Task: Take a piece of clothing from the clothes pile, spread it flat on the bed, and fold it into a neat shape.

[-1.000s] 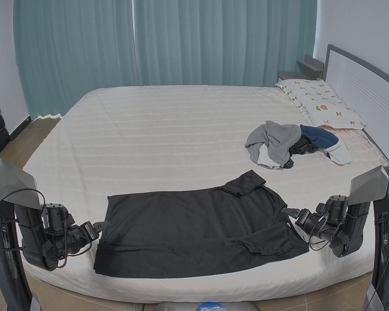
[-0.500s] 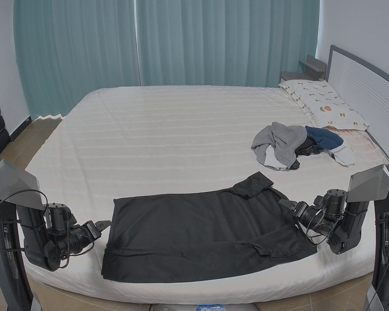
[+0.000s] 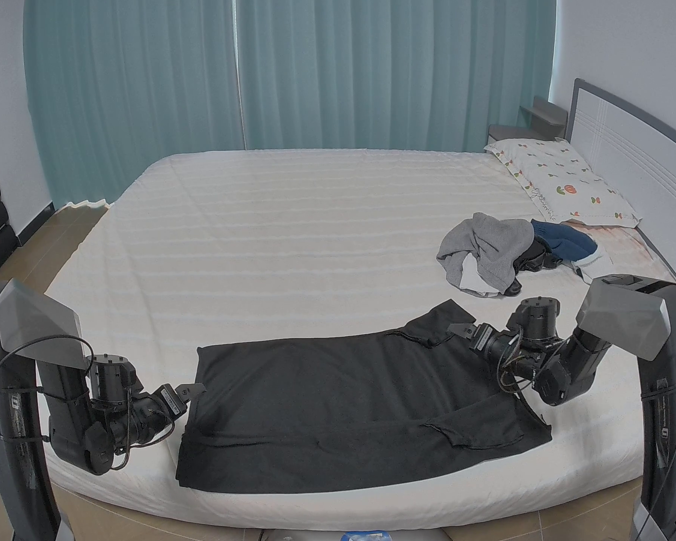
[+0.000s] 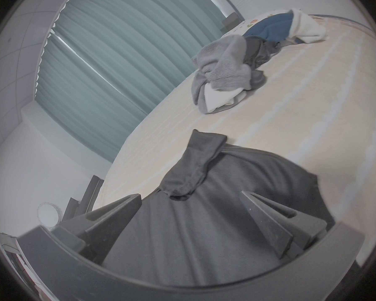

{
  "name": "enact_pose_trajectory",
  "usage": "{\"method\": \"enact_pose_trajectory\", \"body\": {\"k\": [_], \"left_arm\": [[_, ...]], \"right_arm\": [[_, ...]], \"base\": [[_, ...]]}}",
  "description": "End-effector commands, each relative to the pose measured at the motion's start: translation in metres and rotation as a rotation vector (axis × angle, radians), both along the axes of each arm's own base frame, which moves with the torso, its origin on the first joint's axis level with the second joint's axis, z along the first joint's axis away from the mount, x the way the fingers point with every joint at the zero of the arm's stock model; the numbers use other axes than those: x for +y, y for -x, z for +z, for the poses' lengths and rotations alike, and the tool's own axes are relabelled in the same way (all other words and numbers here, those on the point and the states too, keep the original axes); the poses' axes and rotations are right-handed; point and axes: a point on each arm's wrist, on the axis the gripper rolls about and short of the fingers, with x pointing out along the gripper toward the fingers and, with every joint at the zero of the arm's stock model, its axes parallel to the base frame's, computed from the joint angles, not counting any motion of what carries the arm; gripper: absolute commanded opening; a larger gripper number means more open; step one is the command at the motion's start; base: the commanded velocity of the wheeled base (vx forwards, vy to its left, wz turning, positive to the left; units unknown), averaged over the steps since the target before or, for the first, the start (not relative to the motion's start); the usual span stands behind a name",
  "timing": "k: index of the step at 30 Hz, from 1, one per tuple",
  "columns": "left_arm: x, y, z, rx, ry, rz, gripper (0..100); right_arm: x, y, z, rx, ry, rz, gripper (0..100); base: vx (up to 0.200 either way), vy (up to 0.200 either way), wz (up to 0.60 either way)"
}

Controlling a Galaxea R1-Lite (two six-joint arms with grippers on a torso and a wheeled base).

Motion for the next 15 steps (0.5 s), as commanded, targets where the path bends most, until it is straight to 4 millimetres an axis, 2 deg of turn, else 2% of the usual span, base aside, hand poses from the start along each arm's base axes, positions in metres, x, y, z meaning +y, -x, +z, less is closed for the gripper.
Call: {"method": "enact_pose_trajectory", "body": {"k": [1,8,15], "left_arm": [[-0.001,-0.002,-0.007,0.017,0.004,0.01,100],[-0.002,-0.003,-0.008,-0.002,0.018,0.018,100],[-0.002,-0.003,-0.009,0.001,0.018,0.019,100]], "right_arm": [[0.028,-0.032,-0.002,0.02,0.015,0.034,100],[0.035,-0.059,-0.017,0.077,0.026,0.03,100],[0.04,-0.073,-0.025,0.11,0.054,0.015,100]], "base": [[0.0,0.0,0.0],[0.0,0.0,0.0],[0.0,0.0,0.0]]}}
